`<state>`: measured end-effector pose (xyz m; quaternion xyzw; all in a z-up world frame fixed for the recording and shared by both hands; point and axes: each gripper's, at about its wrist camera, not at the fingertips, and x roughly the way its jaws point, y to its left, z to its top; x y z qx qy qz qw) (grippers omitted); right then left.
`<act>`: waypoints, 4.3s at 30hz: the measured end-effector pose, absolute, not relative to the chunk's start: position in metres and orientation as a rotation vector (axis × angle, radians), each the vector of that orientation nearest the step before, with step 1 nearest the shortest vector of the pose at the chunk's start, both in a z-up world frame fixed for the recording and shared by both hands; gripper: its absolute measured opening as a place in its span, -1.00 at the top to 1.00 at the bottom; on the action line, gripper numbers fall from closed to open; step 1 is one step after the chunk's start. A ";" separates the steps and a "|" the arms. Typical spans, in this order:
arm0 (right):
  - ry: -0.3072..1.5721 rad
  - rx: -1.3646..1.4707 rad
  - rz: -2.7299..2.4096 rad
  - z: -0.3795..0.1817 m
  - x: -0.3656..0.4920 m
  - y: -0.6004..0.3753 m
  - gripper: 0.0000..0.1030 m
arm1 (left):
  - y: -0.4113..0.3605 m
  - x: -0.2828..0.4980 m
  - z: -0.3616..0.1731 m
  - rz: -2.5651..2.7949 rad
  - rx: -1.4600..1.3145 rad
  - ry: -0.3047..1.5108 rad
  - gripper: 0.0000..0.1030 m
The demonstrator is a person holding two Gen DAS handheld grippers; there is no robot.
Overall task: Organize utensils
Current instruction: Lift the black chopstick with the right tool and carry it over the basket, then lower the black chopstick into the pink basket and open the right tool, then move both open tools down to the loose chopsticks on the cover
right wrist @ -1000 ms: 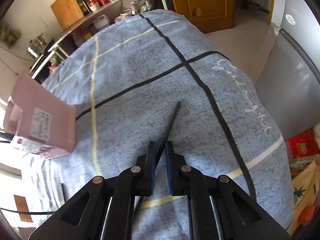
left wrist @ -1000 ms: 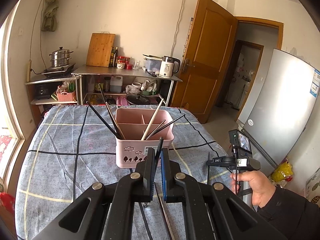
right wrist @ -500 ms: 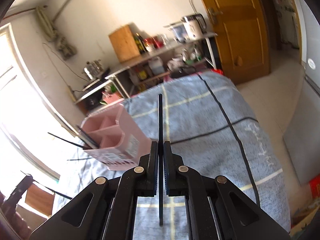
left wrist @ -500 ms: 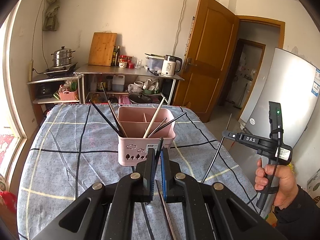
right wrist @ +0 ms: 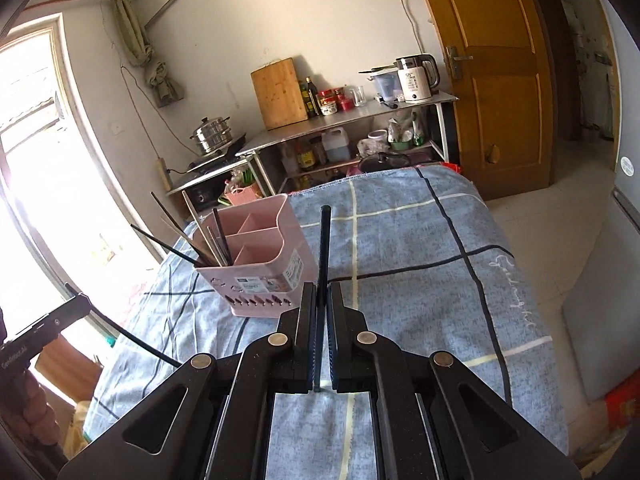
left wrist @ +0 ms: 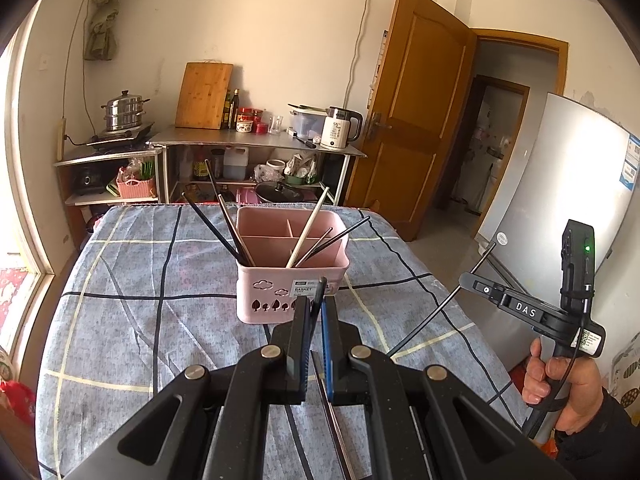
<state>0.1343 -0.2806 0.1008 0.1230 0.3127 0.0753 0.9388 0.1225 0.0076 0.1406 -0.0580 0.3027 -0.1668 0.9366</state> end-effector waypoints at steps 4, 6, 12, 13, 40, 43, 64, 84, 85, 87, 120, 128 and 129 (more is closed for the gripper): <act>0.643 0.237 0.167 0.104 0.130 -0.277 0.91 | 0.009 0.122 0.142 -0.343 -0.115 0.626 0.90; 0.631 0.227 0.183 0.108 0.127 -0.272 0.91 | 0.009 0.124 0.143 -0.344 -0.111 0.631 0.91; 0.579 0.204 0.245 0.129 0.124 -0.252 0.91 | 0.014 0.129 0.152 -0.344 -0.100 0.631 0.93; 0.570 0.199 0.254 0.132 0.125 -0.248 0.91 | 0.016 0.131 0.154 -0.345 -0.100 0.630 0.93; 0.391 0.113 0.318 0.186 0.201 -0.169 0.91 | 0.033 0.211 0.269 -0.285 -0.048 0.387 0.93; 0.396 0.102 0.306 0.181 0.208 -0.165 0.91 | 0.031 0.224 0.262 -0.292 -0.051 0.392 0.93; 0.449 0.057 0.295 0.159 0.219 -0.151 0.91 | 0.038 0.250 0.249 -0.292 -0.096 0.347 0.93; 0.580 0.058 0.316 0.121 0.222 -0.150 0.90 | 0.035 0.265 0.157 -0.311 -0.125 0.599 0.92; 0.579 0.052 0.316 0.122 0.219 -0.150 0.89 | 0.035 0.264 0.153 -0.311 -0.125 0.609 0.92; 0.569 0.047 0.321 0.125 0.213 -0.152 0.83 | 0.035 0.260 0.148 -0.311 -0.123 0.616 0.92; 0.862 0.163 0.295 -0.011 0.094 -0.172 0.74 | 0.047 0.086 0.030 -0.267 -0.169 0.718 0.57; 0.941 0.131 0.299 -0.042 0.101 -0.151 0.74 | 0.050 0.081 0.018 -0.266 -0.191 0.750 0.57; 0.952 0.130 0.299 -0.045 0.101 -0.150 0.74 | 0.050 0.080 0.017 -0.265 -0.193 0.752 0.57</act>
